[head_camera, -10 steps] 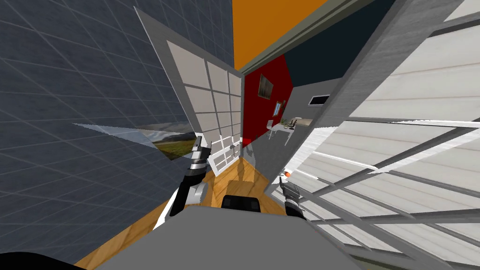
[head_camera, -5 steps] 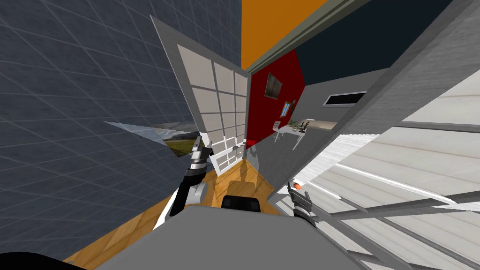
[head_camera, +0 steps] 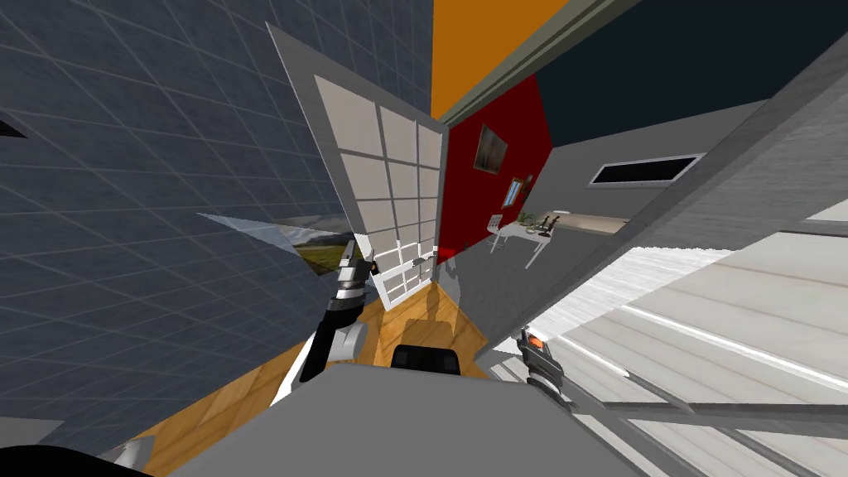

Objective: Pull the door open

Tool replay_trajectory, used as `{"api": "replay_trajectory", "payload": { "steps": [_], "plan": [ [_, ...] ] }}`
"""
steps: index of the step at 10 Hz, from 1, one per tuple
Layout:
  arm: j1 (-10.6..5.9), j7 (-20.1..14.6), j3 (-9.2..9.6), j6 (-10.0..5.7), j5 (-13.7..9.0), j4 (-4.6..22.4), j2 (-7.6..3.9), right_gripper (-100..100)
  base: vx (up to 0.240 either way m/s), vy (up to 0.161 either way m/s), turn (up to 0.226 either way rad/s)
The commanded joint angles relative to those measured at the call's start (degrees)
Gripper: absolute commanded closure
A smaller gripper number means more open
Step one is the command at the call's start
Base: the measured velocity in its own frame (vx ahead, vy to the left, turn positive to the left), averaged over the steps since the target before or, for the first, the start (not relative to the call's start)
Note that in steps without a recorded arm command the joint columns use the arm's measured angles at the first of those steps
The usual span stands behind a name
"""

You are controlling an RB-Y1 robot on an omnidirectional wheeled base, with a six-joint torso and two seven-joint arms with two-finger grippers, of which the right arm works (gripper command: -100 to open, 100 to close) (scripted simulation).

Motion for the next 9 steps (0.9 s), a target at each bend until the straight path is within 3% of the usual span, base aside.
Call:
{"api": "replay_trajectory", "payload": {
  "steps": [1, 5, 9],
  "plan": [
    [-0.02, 0.1, 0.03, 0.03, 0.0, 0.0, -0.02, 100, -0.011, 0.006, -0.017],
    [-0.02, 0.1, 0.03, 0.03, 0.0, 0.0, -0.02, 100, -0.001, 0.001, 0.002],
    [0.39, -1.7, 2.35, -0.9, 1.6, 0.2, -1.19, 100, -0.147, 0.043, 0.041]
  ]
}}
